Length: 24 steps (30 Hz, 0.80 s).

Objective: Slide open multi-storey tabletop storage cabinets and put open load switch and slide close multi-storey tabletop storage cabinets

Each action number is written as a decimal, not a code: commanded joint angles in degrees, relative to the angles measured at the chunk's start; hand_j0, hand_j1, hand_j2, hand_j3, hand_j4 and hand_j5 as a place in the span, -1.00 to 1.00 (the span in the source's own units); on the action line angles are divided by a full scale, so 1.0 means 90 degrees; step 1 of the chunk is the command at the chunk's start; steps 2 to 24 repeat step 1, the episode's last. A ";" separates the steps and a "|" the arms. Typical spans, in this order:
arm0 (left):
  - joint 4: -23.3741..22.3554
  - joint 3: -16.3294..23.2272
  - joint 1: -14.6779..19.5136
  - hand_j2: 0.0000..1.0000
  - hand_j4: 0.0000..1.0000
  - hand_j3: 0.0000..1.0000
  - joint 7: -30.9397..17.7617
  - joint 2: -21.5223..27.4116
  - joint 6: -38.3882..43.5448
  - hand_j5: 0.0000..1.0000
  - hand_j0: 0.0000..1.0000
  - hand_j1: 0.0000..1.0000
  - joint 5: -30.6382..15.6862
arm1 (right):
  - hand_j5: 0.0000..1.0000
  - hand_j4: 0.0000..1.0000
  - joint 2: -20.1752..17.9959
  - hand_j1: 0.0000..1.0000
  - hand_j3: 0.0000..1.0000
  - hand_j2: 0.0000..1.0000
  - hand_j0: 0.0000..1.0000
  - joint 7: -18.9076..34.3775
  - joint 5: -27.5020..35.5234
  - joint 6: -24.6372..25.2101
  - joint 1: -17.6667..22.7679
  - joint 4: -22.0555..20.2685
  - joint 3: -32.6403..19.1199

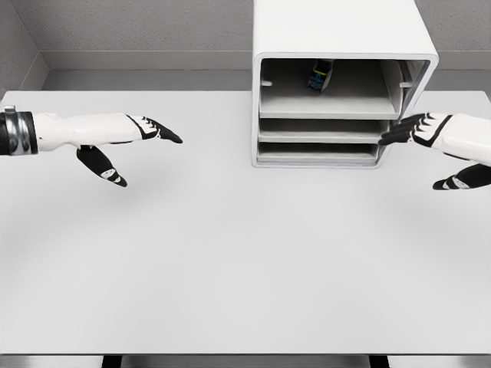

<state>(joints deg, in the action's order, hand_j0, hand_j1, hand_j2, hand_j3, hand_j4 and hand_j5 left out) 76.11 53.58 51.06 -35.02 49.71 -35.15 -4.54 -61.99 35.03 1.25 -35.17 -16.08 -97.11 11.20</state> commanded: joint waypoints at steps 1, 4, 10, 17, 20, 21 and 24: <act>0.0000 -0.0006 0.0000 1.00 1.00 1.00 0.0002 0.0004 0.0017 1.00 1.00 1.00 -0.0043 | 1.00 1.00 -0.0027 1.00 1.00 1.00 1.00 -0.0004 0.0056 0.0019 0.0000 -0.0021 -0.0034; 0.0000 -0.0006 0.0000 1.00 1.00 1.00 0.0002 0.0004 0.0017 1.00 1.00 1.00 -0.0043 | 1.00 1.00 -0.0027 1.00 1.00 1.00 1.00 -0.0004 0.0056 0.0019 0.0000 -0.0021 -0.0034; 0.0000 -0.0006 0.0000 1.00 1.00 1.00 0.0002 0.0004 0.0017 1.00 1.00 1.00 -0.0043 | 1.00 1.00 -0.0027 1.00 1.00 1.00 1.00 -0.0004 0.0056 0.0019 0.0000 -0.0021 -0.0034; 0.0000 -0.0006 0.0000 1.00 1.00 1.00 0.0002 0.0004 0.0017 1.00 1.00 1.00 -0.0043 | 1.00 1.00 -0.0027 1.00 1.00 1.00 1.00 -0.0004 0.0056 0.0019 0.0000 -0.0021 -0.0034; 0.0000 -0.0006 0.0000 1.00 1.00 1.00 0.0002 0.0004 0.0017 1.00 1.00 1.00 -0.0043 | 1.00 1.00 -0.0027 1.00 1.00 1.00 1.00 -0.0004 0.0056 0.0019 0.0000 -0.0021 -0.0034; 0.0000 -0.0006 0.0000 1.00 1.00 1.00 0.0002 0.0004 0.0017 1.00 1.00 1.00 -0.0043 | 1.00 1.00 -0.0027 1.00 1.00 1.00 1.00 -0.0004 0.0056 0.0019 0.0000 -0.0021 -0.0034; 0.0000 -0.0006 0.0000 1.00 1.00 1.00 0.0002 0.0004 0.0017 1.00 1.00 1.00 -0.0043 | 1.00 1.00 -0.0027 1.00 1.00 1.00 1.00 -0.0004 0.0056 0.0019 0.0000 -0.0021 -0.0034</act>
